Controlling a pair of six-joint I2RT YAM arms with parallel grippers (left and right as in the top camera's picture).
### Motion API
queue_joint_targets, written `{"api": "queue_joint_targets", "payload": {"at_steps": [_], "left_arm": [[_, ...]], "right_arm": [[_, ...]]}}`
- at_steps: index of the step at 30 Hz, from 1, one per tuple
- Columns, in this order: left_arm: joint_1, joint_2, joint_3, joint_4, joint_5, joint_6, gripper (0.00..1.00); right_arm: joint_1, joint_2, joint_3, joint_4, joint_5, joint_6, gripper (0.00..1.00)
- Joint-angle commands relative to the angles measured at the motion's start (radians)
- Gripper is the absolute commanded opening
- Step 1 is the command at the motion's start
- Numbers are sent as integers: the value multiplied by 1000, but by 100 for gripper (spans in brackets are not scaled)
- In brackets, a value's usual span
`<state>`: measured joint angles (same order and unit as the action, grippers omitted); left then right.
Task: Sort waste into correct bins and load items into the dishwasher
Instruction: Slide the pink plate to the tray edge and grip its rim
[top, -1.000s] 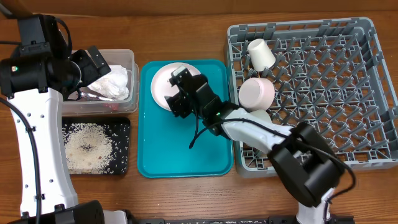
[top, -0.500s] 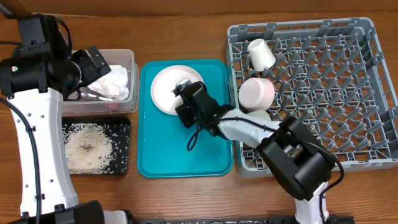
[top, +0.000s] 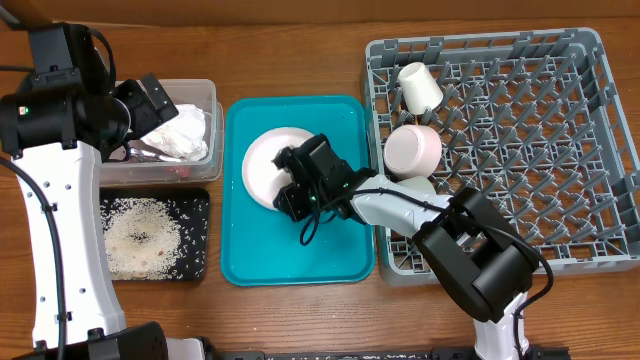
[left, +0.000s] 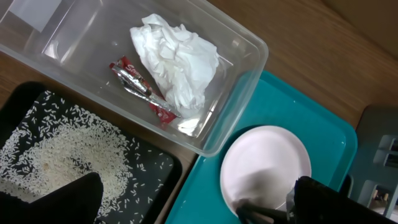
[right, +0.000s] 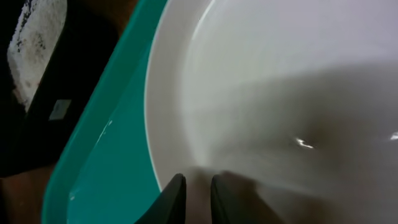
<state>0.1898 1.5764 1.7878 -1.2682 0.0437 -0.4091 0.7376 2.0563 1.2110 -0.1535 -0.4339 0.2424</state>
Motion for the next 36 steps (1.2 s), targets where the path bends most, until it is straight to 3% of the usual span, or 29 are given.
{"api": "queue_joint_targets", "payload": {"at_steps": [1, 6, 12, 15, 17, 21, 25, 36], "left_arm": [[0, 0, 16, 0, -6, 13, 100], [0, 0, 16, 0, -6, 13, 100], [0, 0, 16, 0, -6, 13, 100], [0, 0, 16, 0, -6, 13, 100], [0, 0, 16, 0, -6, 13, 100], [0, 0, 16, 0, -6, 13, 100], [0, 0, 16, 0, -6, 13, 100], [0, 0, 16, 0, -6, 13, 100]], "right_arm": [[4, 3, 14, -65, -115, 122, 16], [18, 3, 14, -118, -201, 126, 18], [30, -33, 86, -178, -169, 125, 16], [30, -68, 183, -295, -61, 85, 15], [30, -89, 320, -481, 143, 8, 16], [30, -89, 443, -648, 430, -55, 23], [16, -84, 446, -676, 588, -89, 30], [-15, 20, 429, -661, 591, -91, 37]]}}
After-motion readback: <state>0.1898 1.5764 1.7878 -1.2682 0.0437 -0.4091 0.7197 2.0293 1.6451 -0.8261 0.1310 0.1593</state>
